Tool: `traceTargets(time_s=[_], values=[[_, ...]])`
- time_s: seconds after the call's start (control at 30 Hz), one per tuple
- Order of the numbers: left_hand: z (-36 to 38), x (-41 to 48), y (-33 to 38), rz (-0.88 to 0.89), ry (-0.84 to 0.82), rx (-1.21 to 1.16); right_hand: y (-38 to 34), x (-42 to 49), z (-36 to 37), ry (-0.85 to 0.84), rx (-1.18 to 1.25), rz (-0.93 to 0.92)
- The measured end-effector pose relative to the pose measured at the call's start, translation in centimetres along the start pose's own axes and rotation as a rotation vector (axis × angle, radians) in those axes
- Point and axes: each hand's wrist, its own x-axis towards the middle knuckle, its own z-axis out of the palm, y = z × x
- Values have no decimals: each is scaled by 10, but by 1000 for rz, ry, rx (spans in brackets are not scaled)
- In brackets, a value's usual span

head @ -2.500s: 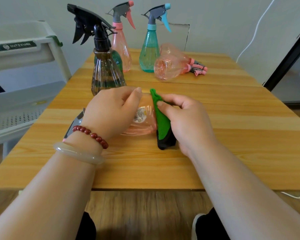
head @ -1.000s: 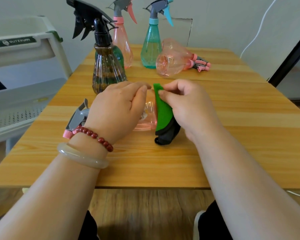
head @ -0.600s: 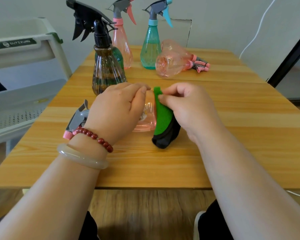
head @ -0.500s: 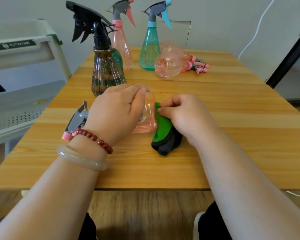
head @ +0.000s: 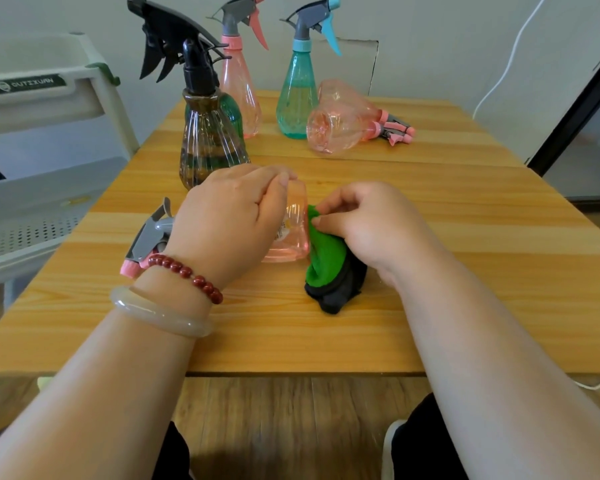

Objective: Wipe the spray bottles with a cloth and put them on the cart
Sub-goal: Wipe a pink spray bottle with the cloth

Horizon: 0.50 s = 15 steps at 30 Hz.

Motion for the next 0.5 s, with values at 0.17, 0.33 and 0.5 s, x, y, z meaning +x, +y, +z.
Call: traceTargets(time_s=[0.17, 0.33, 0.5], values=[[-1, -2, 2, -19, 13, -19, -11, -3, -1, 82, 244, -153], [-1, 0, -1, 5, -9, 5, -1, -1, 0, -13, -65, -72], [-2, 0, 1, -28, -4, -19, -9, -4, -6, 17, 126, -165]])
